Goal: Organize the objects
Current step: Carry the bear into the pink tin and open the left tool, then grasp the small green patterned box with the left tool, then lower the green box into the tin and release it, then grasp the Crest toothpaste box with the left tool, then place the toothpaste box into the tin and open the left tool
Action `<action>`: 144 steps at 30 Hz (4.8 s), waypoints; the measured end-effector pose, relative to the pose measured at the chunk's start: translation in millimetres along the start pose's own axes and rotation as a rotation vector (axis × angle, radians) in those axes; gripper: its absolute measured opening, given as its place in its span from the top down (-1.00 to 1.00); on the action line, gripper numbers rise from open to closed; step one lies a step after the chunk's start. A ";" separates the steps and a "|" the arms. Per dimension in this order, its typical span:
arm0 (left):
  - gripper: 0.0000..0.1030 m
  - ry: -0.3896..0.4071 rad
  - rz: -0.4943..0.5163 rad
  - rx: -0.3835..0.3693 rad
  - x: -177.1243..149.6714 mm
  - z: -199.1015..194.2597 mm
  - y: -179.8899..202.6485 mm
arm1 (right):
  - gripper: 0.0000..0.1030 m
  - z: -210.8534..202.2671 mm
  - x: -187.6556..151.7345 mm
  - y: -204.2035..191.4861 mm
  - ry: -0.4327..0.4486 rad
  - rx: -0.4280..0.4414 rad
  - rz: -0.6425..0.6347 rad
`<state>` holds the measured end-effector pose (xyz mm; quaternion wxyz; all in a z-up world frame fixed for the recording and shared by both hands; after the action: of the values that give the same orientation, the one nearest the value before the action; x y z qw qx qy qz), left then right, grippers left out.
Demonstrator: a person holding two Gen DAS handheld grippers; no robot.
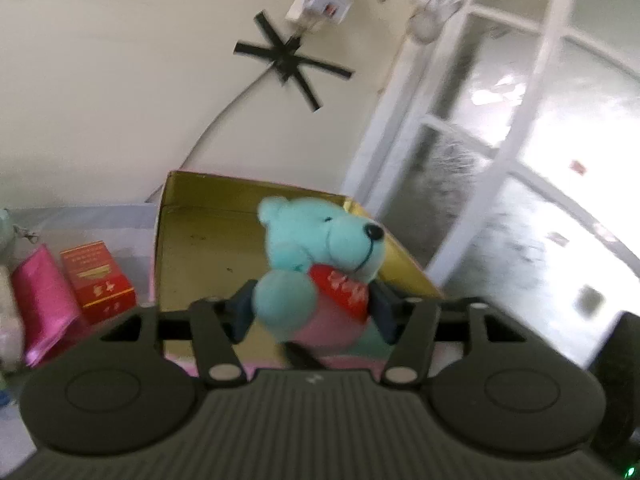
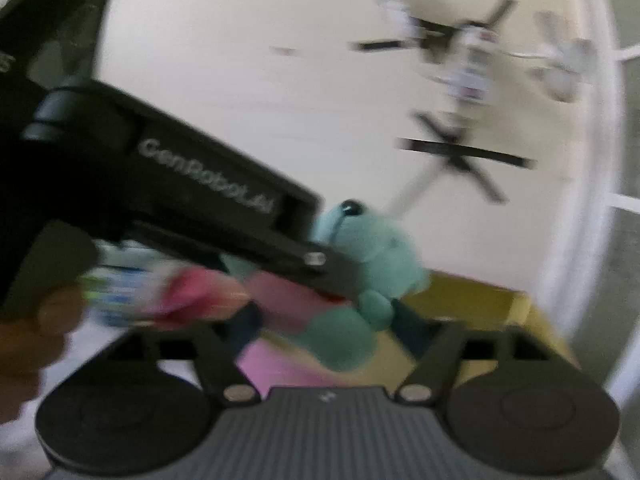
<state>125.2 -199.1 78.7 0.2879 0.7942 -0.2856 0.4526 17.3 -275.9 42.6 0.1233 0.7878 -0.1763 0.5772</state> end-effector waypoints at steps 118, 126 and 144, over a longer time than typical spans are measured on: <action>-0.31 0.045 -0.313 0.684 -148.7 -192.1 -202.4 | 0.21 -7.5 -68.2 -123.0 -0.402 0.391 0.064; -0.66 -0.038 -0.445 0.354 -141.4 -162.2 -153.2 | 0.20 -42.2 -96.9 -38.0 -0.531 0.577 0.555; 0.06 -0.101 -0.232 0.133 -46.8 -68.4 -48.4 | 0.20 -56.8 -58.9 -15.8 -0.232 0.492 0.475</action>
<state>101.8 -108.6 56.8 0.2701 0.8611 -0.1753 0.3934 -41.2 -231.0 3.8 -0.2282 0.7911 -0.2232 0.5218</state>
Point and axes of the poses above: each gripper's, at about its wrist camera, not at the fingertips, and z roughly the way its jaws point, y to its right, x to its top, the point moved 1 cm from there along z, roughly the way its jaws point, and after that the axes turned 9 degrees about z, right-handed, at the moved point
